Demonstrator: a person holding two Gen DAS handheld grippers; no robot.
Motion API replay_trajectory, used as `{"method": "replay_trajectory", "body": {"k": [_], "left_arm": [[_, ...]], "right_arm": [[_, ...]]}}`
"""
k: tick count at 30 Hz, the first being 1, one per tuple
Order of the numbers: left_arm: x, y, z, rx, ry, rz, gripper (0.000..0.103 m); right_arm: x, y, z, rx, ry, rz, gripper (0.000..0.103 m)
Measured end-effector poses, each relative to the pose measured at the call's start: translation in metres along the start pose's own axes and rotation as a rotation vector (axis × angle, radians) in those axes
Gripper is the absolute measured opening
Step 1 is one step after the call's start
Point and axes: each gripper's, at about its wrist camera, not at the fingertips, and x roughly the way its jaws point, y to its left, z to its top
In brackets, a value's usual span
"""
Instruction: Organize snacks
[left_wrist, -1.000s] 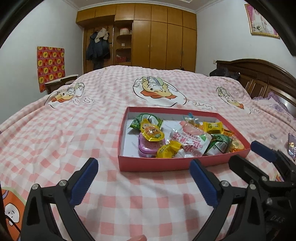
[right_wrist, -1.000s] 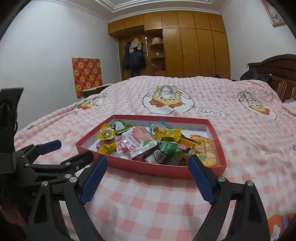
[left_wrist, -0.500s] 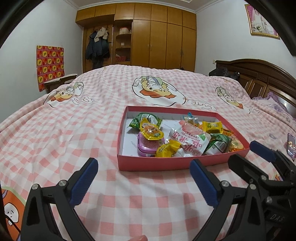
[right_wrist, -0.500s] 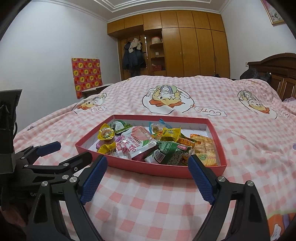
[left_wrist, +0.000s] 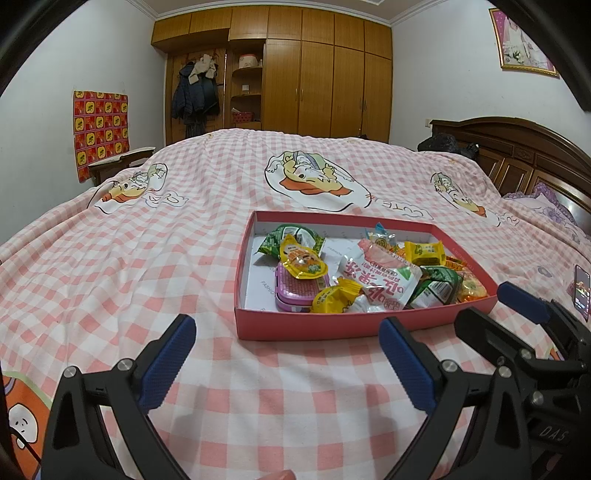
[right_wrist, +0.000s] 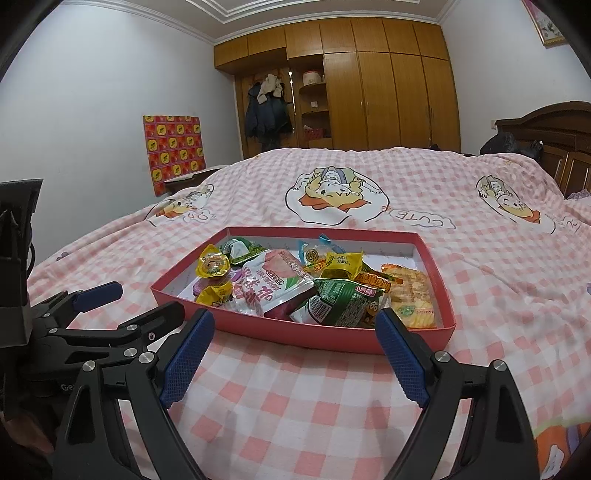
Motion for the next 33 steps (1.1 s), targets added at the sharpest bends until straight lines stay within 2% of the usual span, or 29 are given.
{"method": "replay_trajectory", "body": {"k": [33], "left_arm": [[0.0000,0.0001,-0.0003,0.000,0.001,-0.001,0.101]], "right_arm": [[0.0031,-0.0004,-0.0019,0.009,0.008,0.010,0.091]]}}
